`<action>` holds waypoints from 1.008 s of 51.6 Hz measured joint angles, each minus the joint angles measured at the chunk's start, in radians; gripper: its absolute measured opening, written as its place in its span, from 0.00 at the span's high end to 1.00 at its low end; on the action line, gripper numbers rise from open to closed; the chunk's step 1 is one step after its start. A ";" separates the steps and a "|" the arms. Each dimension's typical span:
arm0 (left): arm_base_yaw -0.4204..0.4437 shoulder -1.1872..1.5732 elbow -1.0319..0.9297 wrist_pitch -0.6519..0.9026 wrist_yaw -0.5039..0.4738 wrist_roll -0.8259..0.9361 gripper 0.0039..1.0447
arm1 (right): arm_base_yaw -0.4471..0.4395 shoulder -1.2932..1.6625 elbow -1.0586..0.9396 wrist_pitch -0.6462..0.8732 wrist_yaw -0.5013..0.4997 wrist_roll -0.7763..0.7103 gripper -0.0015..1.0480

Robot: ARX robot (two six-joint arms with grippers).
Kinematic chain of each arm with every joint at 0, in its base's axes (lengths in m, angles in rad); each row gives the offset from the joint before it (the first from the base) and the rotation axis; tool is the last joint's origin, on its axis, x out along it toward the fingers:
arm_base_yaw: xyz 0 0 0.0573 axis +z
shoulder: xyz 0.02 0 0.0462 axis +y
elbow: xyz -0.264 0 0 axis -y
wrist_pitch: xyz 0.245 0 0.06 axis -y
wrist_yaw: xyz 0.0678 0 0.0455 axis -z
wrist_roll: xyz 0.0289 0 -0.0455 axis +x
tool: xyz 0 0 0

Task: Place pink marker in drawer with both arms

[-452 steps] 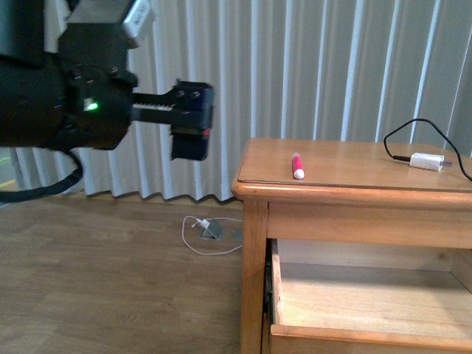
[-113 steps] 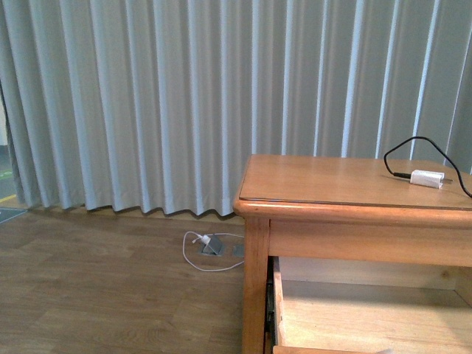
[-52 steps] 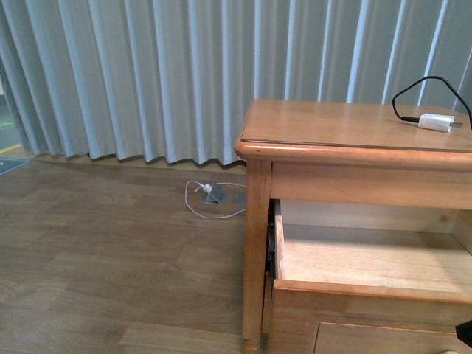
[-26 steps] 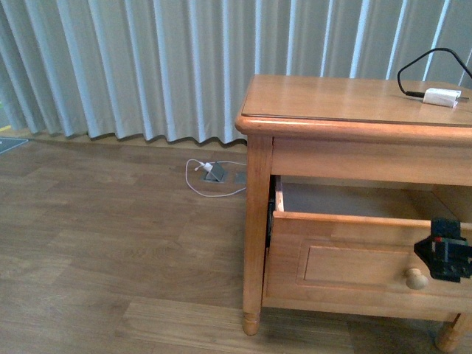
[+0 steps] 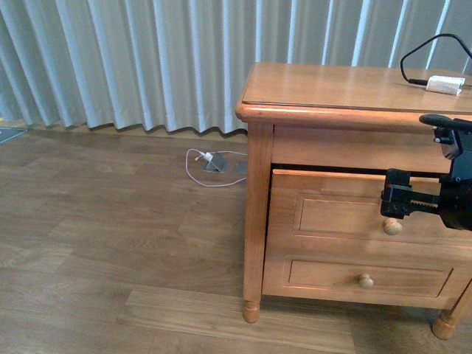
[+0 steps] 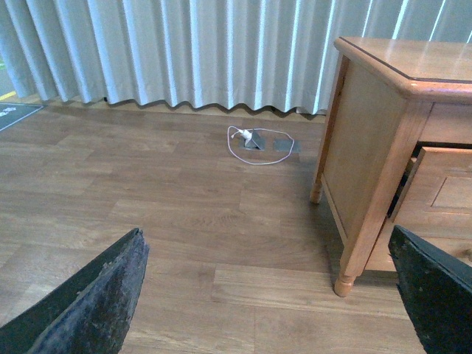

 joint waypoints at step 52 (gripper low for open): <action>0.000 0.000 0.000 0.000 0.000 0.000 0.05 | -0.016 -0.141 -0.103 -0.006 -0.044 0.018 0.08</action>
